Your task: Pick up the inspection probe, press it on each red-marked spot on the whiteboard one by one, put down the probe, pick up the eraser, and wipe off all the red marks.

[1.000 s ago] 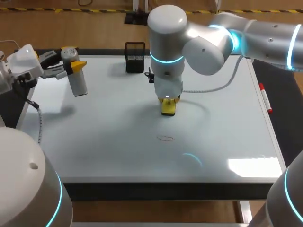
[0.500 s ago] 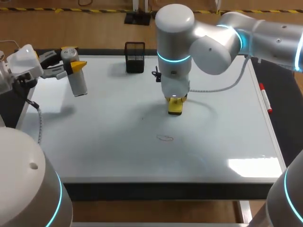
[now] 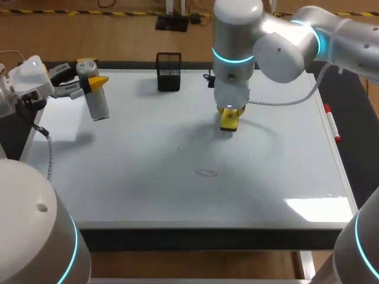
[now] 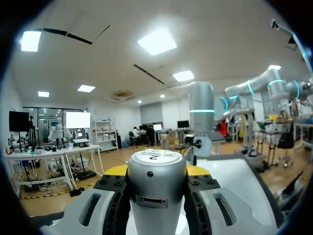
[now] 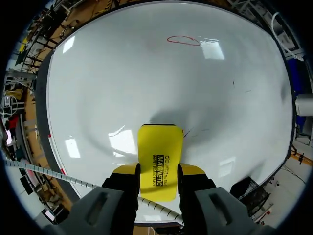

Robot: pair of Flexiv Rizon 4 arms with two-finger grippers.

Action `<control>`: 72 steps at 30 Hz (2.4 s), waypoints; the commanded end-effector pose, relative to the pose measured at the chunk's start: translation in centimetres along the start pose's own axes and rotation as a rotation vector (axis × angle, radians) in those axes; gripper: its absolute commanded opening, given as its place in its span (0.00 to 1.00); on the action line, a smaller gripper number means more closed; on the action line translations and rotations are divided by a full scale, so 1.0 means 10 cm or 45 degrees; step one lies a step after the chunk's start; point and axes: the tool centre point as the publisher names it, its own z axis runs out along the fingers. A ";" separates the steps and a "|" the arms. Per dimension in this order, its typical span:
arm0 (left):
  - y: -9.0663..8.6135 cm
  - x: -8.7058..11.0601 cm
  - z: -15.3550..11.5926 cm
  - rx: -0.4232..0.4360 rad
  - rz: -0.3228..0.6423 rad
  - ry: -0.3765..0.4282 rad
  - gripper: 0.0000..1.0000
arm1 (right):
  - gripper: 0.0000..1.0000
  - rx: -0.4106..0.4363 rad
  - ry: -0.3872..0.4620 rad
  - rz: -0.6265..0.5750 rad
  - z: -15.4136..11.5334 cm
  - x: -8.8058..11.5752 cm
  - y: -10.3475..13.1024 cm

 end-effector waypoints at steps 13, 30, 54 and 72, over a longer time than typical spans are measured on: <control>0.00 0.00 0.00 0.003 0.002 0.000 0.00 | 0.00 -0.012 0.045 0.250 0.04 0.73 -0.54; 0.00 0.00 0.00 0.003 0.002 0.000 0.00 | 0.00 -0.071 0.064 0.429 0.15 1.12 -0.77; 0.00 0.00 0.00 0.003 0.002 0.000 0.00 | 0.00 -0.071 0.064 0.429 0.15 1.12 -0.77; -0.12 1.24 0.28 0.024 0.053 0.271 0.00 | 0.00 -0.071 0.064 0.429 0.15 1.12 -0.77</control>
